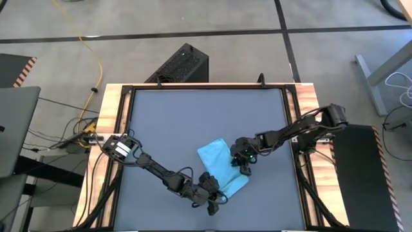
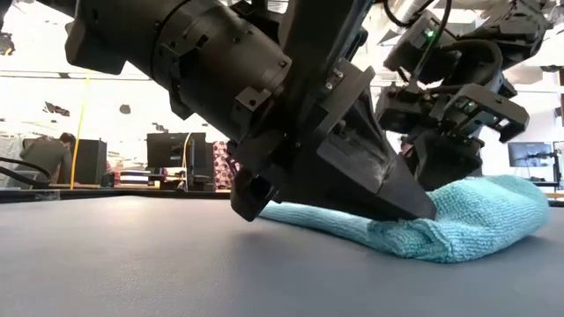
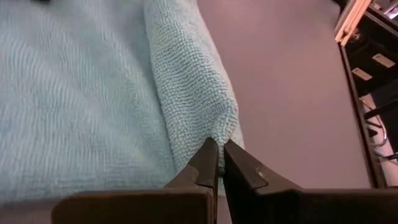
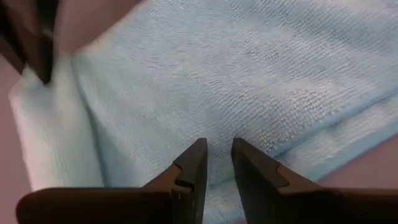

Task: Roll towel into tight, uniform cylinder
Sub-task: Roll the blue microfiber cloth

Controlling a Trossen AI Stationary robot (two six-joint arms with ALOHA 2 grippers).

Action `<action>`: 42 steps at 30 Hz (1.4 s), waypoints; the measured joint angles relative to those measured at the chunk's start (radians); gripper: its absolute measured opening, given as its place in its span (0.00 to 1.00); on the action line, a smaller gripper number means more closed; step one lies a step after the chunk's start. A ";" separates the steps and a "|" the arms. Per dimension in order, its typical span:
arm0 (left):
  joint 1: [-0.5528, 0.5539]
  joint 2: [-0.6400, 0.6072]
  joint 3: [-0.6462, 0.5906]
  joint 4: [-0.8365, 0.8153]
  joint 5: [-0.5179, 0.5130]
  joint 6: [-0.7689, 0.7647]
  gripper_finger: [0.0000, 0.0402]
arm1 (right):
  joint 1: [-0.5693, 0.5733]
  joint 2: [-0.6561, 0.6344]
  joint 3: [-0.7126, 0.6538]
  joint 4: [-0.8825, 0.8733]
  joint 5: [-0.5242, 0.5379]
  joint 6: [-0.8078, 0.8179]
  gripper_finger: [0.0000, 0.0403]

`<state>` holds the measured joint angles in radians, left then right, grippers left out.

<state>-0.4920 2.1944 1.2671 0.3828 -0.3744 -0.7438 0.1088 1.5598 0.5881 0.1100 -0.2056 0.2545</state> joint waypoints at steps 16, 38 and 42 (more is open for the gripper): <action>0.012 0.000 0.000 0.005 0.055 0.049 0.00 | 0.284 -0.226 0.001 -0.109 0.007 -0.197 0.27; 0.040 0.000 0.000 -0.003 0.138 0.052 0.00 | 0.473 -0.113 0.003 -0.095 0.277 -0.377 0.39; 0.050 0.000 0.000 -0.003 0.161 0.068 0.00 | 0.472 -0.077 0.003 -0.079 0.284 -0.415 0.41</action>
<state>-0.4422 2.1941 1.2675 0.3798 -0.2134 -0.6754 0.5804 1.4824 0.5915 0.0308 0.0784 -0.1602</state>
